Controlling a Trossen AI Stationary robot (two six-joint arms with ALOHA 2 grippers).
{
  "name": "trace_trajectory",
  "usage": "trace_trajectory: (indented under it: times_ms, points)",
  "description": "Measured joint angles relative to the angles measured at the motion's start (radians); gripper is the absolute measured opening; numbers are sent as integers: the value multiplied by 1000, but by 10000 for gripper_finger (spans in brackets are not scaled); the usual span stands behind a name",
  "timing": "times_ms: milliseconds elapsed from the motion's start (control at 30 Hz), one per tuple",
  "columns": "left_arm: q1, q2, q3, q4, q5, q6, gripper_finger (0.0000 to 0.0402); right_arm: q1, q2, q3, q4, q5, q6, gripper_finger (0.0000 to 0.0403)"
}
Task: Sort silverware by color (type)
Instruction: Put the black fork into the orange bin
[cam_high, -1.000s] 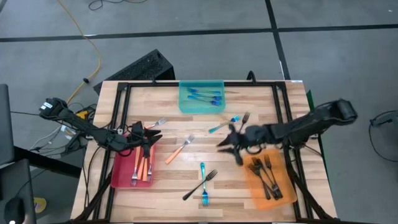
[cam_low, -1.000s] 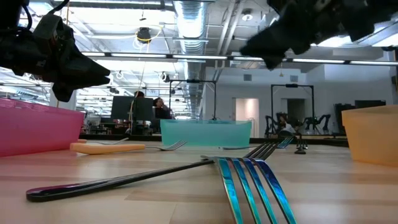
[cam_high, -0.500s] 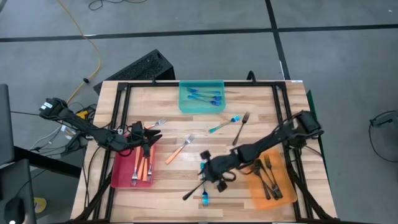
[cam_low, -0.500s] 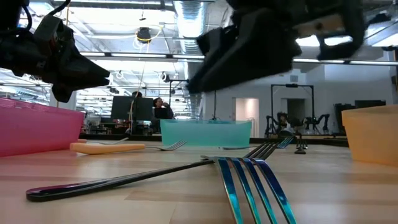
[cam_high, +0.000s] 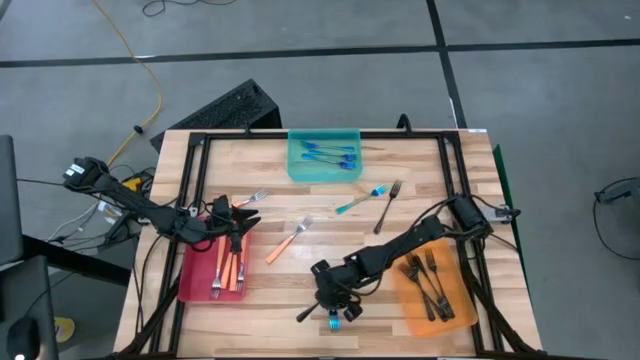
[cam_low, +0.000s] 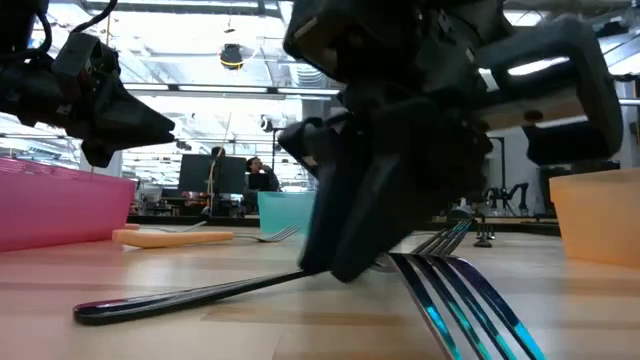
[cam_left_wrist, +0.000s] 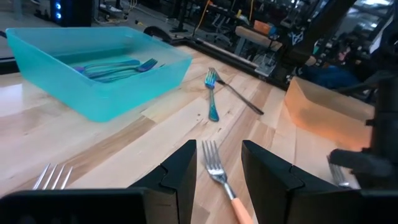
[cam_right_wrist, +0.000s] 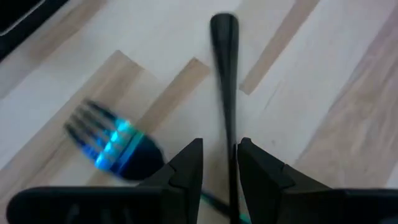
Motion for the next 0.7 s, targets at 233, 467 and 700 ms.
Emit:
trace_trajectory:
  times_ms: [233, 467, 700]
  points:
    - [0, -1, 0, -1, 0, 2, 112, -31, 0, 0, -67, 14, 41, 120]
    - [0, 0, 0, -1, 0, 1, 112, -63, -3, 1, -132, 95, 92, 74]
    - [0, -1, 0, -1, 0, 0, 112, -71, -4, 1, -135, 102, 107, 24]
